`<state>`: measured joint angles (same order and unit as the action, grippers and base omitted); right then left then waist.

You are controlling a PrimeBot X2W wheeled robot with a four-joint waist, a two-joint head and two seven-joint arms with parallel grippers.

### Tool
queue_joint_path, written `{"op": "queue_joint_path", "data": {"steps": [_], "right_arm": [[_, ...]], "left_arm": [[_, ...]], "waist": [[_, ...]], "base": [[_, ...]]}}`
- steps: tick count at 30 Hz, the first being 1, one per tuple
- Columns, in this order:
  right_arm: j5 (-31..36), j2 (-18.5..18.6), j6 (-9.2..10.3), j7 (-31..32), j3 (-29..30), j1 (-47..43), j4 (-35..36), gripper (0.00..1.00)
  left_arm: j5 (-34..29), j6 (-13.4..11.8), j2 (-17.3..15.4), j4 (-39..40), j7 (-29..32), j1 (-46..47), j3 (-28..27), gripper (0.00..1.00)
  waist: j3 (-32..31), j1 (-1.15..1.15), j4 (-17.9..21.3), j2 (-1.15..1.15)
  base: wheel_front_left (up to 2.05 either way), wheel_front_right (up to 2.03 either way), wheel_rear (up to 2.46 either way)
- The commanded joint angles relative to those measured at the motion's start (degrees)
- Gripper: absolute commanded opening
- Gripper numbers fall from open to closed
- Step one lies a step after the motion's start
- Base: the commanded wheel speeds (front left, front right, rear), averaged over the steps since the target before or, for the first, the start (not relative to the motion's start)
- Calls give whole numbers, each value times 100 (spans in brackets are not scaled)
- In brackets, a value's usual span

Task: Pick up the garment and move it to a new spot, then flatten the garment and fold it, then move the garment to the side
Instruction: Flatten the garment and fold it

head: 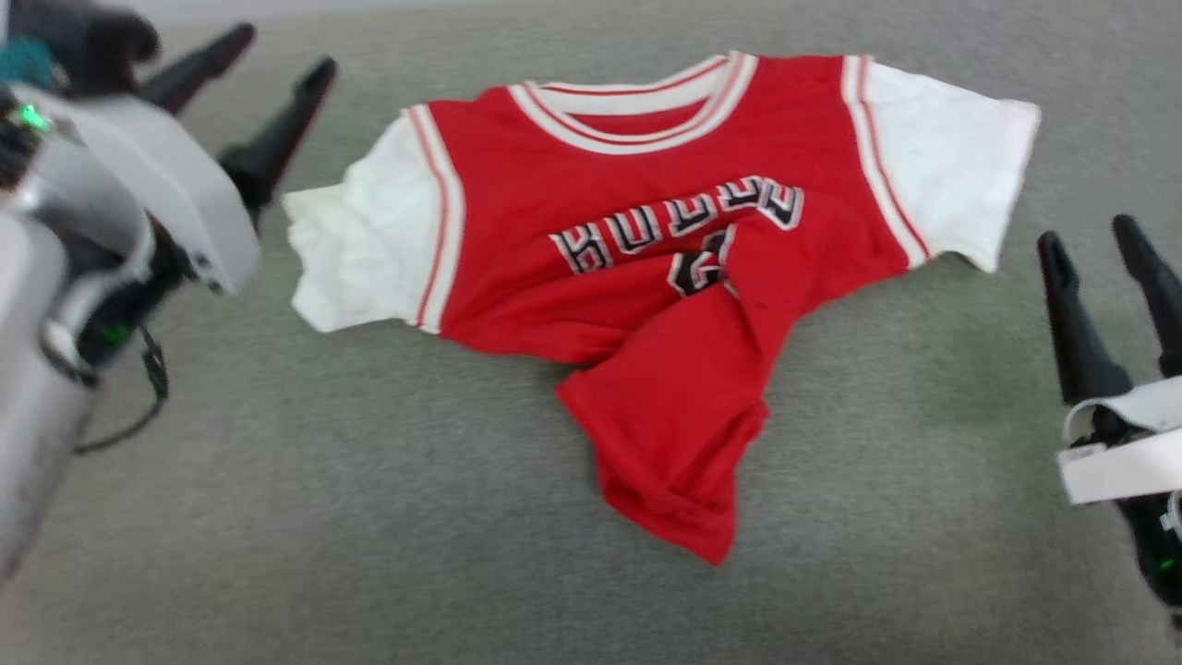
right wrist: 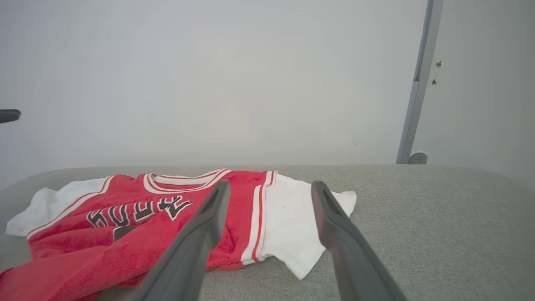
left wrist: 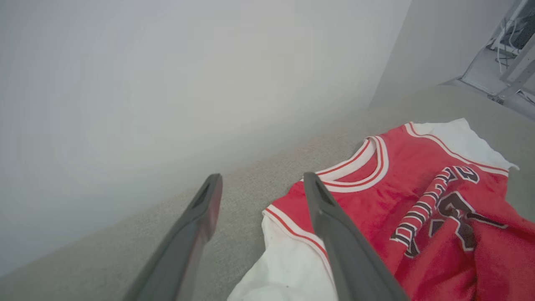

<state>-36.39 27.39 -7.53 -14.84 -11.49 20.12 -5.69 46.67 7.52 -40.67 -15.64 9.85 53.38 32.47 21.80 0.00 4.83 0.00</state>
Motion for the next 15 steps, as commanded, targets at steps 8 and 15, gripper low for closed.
{"op": "queue_joint_path", "data": {"steps": [8, 15], "right_arm": [[284, -378, 9, 298, 96, -449, 690, 100], [375, -490, 9, 426, 65, -574, 951, 100]], "left_arm": [[1614, -7, -409, -952, 2041, 1051, 887, 100], [2197, -6, -665, -1378, 3394, 1387, 1324, 100]], "waist": [[417, 0, 880, 0], [610, 0, 1086, 0]], "base": [[0, 0, 0], [0, 0, 0]]}}
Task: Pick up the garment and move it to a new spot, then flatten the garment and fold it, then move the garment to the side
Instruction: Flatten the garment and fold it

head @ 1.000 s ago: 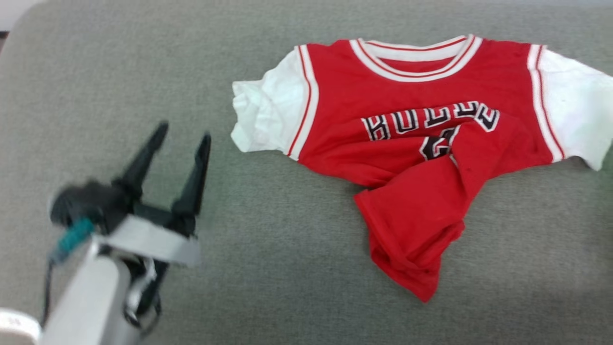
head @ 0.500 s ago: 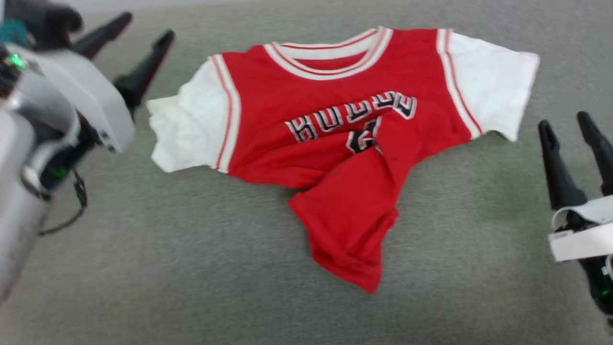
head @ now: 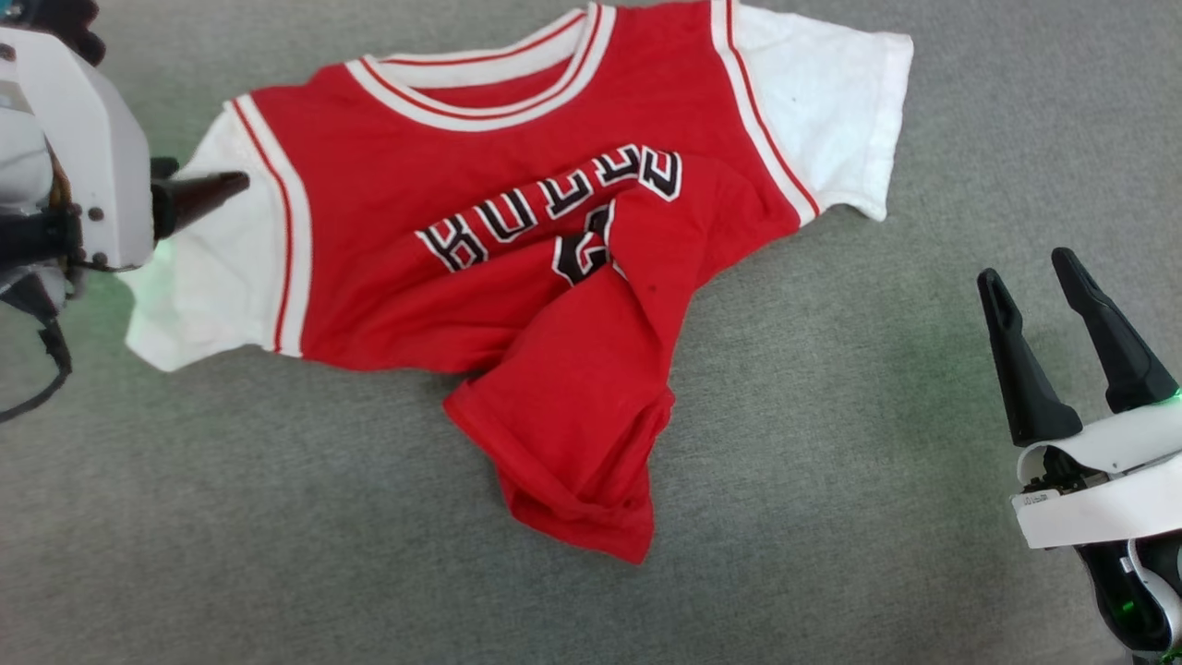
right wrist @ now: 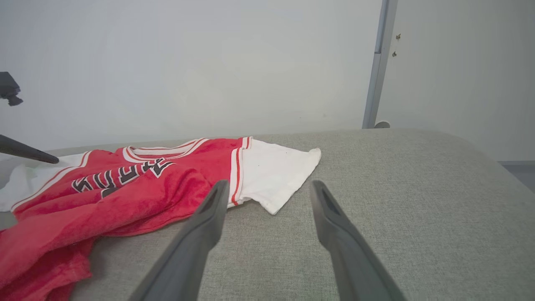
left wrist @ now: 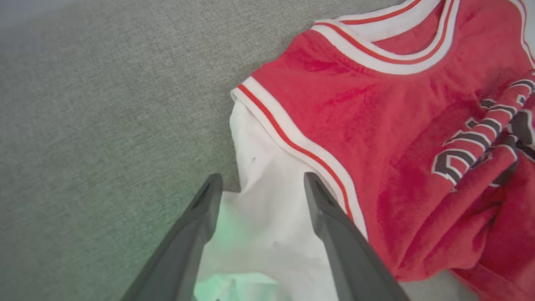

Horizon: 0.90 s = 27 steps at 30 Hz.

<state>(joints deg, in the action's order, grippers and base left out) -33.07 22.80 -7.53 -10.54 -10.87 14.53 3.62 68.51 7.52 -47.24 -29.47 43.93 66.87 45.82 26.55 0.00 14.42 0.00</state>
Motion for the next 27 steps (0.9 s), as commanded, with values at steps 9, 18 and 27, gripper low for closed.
{"op": "queue_joint_path", "data": {"steps": [9, 18, 27], "right_arm": [[166, 93, 9, 209, -62, 129, 278, 100], [-147, 938, 9, 1874, -591, 1763, 151, 100], [-1173, 1699, 9, 4373, -1573, 4538, -1325, 100]], "left_arm": [[432, -6, 22, -232, 264, -23, 217, 7], [538, -6, 194, 213, 14, 391, 389, 0], [542, -7, 466, 578, -367, 896, 799, 0]], "waist": [[276, 0, 72, 0], [590, 0, -391, 0], [1130, 0, -1063, 0]], "base": [[0, 0, 0], [0, 0, 0], [0, 0, 0]]}}
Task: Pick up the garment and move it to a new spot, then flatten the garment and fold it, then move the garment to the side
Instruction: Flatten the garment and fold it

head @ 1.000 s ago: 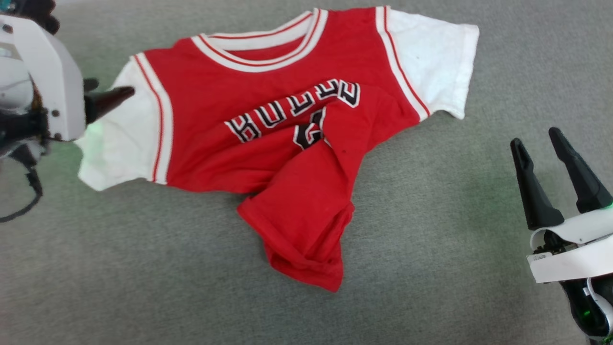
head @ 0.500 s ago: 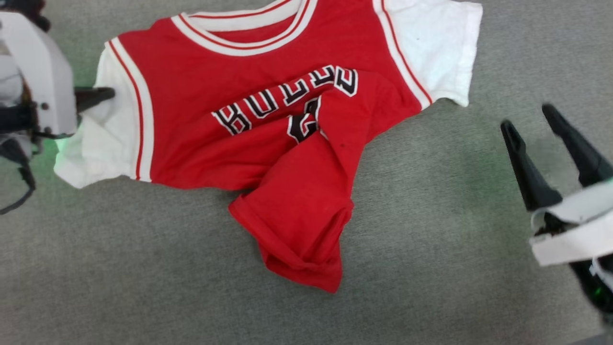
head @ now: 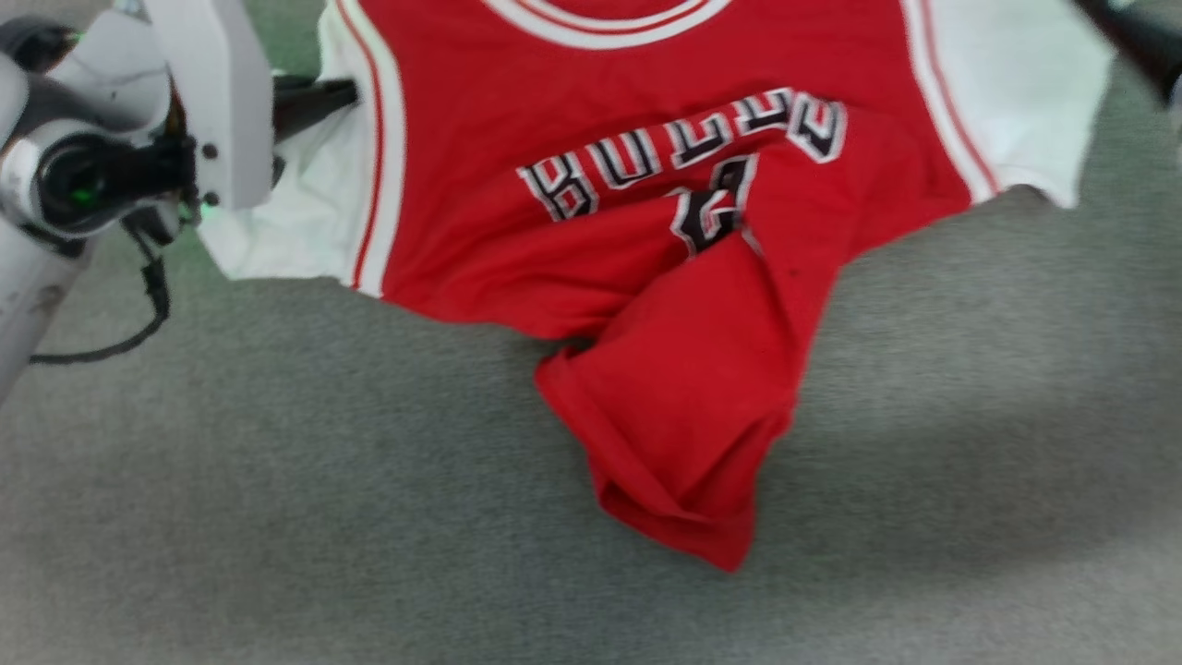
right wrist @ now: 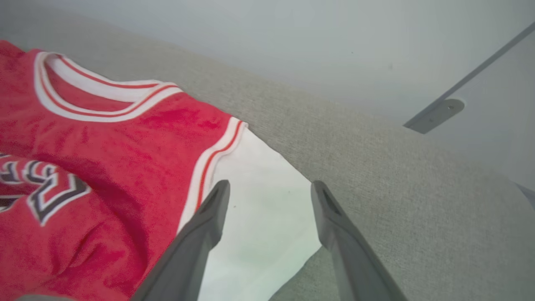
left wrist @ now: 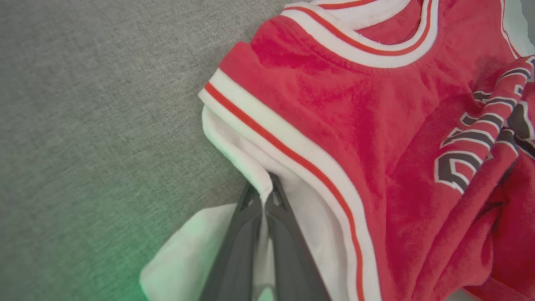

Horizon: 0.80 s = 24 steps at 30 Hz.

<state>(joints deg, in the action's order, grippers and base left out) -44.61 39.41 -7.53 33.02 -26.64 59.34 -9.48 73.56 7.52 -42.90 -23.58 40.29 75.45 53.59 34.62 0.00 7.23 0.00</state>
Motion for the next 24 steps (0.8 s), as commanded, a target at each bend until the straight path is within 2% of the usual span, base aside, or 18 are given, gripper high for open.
{"op": "queue_joint_path", "data": {"steps": [1, 8, 12, 15, 18, 19, 20, 24], "right_arm": [[-32, 83, 9, 221, -111, 309, -215, 100], [-122, 135, 9, 1003, -743, 1402, -1275, 100], [-83, 200, 9, 1336, -1273, 1537, -1685, 100], [-301, 155, 8, 1394, -1539, 1481, -1822, 100], [-468, 142, 9, 1468, -1641, 1470, -2015, 42], [-507, 145, 9, 1461, -1671, 1469, -2039, 7], [-552, 149, 9, 1401, -1694, 1484, -2049, 0], [-762, 93, 9, 855, -1502, 1622, -2043, 0]], "left_arm": [[31, -7, 74, 15, -53, 85, 82, 0], [172, -10, 210, 167, -286, 393, 509, 0], [232, -18, 240, 166, -433, 502, 776, 0], [332, -38, 236, 130, -497, 596, 930, 0], [358, -39, 197, 5, -598, 697, 1055, 0], [356, -46, 195, -38, -625, 722, 1111, 0], [394, -47, 204, -60, -673, 741, 1146, 0], [615, -34, 304, -41, -1010, 830, 1129, 0]], "waist": [[374, 0, -422, 0], [662, 0, -819, 0], [737, 0, -893, 0], [753, 0, -882, 0], [722, 0, -842, 0], [699, 0, -831, 0], [674, 0, -823, 0], [541, 0, -803, 0]], "base": [[0, 0, 0], [0, 0, 0], [0, 0, 0], [0, 0, 0], [0, 0, 0], [0, 0, 0], [0, 0, 0], [0, 0, 0]]}}
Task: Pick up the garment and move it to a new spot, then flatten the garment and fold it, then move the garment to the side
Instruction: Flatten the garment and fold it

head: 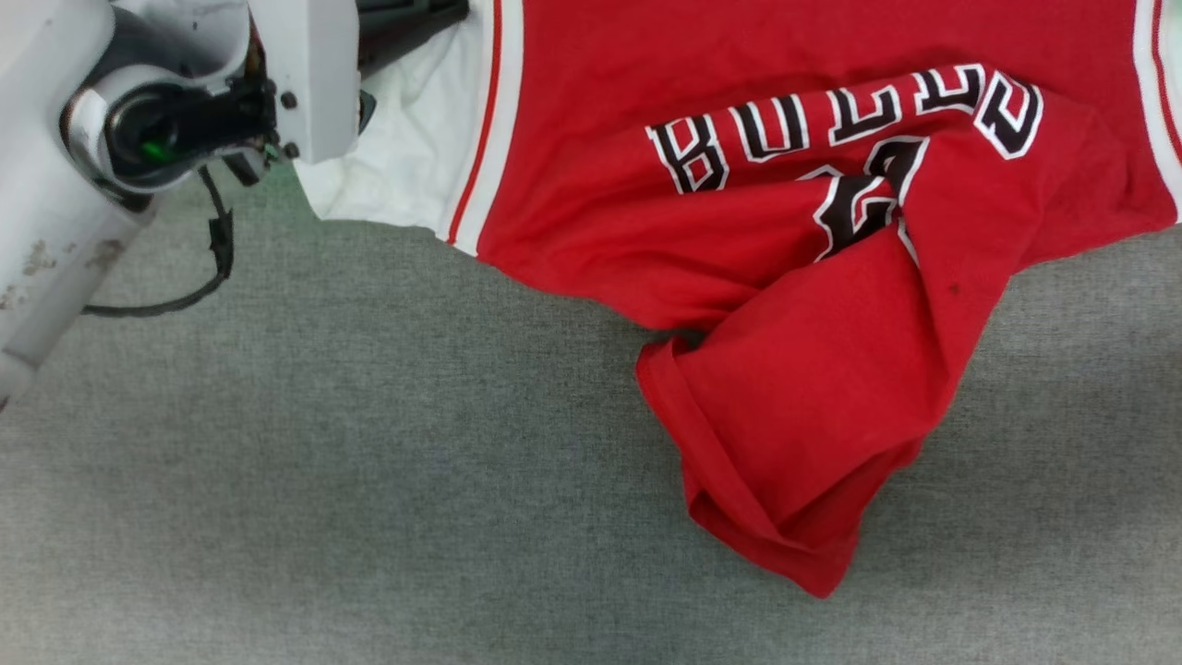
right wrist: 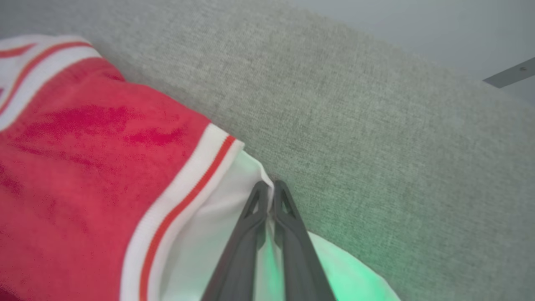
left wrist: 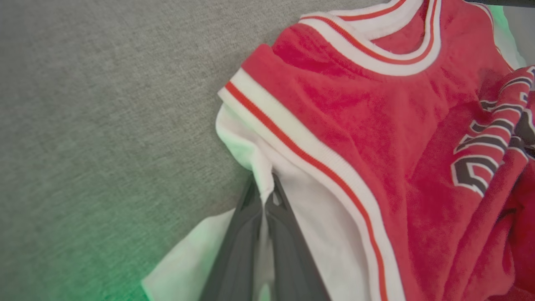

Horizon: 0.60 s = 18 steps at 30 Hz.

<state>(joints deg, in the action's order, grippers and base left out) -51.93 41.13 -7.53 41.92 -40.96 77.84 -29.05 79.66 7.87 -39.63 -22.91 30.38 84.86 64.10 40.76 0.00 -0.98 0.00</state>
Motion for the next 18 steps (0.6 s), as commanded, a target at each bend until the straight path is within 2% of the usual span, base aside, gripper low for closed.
{"op": "queue_joint_path", "data": {"steps": [1, 6, 10, 18], "right_arm": [[-85, -107, 8, -208, -2, -181, -94, 0], [1, -283, 9, -1068, 203, 283, -272, 0], [310, -567, 9, -2226, 513, 766, -661, 0], [1410, -1158, 10, -4216, 1447, 2293, -2233, 0]], "left_arm": [[35, -65, -6, -118, -135, -84, 68, 0], [-106, -45, 62, -460, -988, 215, -44, 0], [-205, -45, 190, -936, -1818, 529, -234, 0], [-331, -46, 610, -2102, -3422, 1794, -857, 0]], "waist": [[-112, 0, 14, 0], [-294, 0, 14, 0], [-426, 0, 30, 0], [-698, 0, 66, 0]], "base": [[0, 0, 0], [0, 0, 0], [0, 0, 0], [0, 0, 0]]}}
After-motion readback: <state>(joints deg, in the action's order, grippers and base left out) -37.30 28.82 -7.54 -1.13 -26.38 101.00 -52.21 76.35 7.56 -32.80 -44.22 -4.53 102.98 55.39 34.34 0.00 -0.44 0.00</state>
